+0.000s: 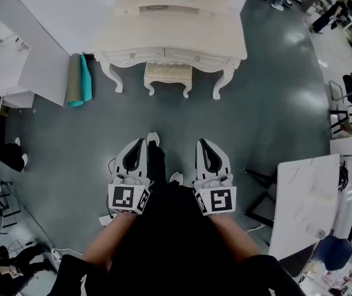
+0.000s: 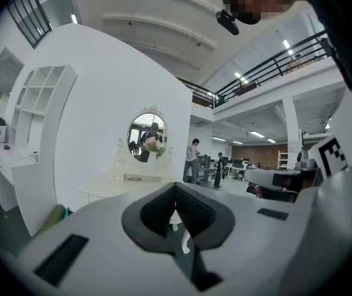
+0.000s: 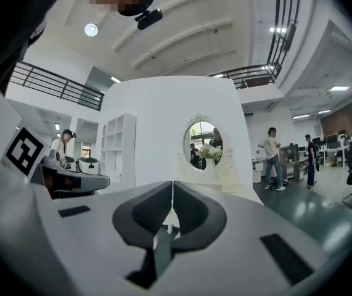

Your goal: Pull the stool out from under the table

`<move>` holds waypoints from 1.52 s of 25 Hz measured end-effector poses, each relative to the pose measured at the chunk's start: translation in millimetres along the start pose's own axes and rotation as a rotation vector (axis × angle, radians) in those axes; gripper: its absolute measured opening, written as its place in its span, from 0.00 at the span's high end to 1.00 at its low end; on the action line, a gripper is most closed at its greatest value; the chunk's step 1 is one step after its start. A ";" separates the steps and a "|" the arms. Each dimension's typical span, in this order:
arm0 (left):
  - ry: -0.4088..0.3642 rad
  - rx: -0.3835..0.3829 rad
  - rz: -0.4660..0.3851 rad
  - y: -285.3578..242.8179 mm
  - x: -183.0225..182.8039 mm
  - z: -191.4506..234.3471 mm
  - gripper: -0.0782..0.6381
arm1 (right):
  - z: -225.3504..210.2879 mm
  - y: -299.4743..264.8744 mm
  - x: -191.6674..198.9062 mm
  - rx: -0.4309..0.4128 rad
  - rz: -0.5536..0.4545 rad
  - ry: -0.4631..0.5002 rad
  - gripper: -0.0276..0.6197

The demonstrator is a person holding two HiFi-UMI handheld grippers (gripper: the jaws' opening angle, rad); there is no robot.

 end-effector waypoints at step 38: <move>0.008 0.098 0.131 -274.7 10.9 222.3 0.87 | -54.2 -326.5 42.6 0.043 0.216 -0.026 0.93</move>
Point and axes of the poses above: the fingertips, and each gripper's own axes: y backward along the fingers, z to its left, x out of its underside, the point moved 7 cm from there along y, backward along the fingers, and after that the axes turned 3 degrees about z, right-handed, at the moved point
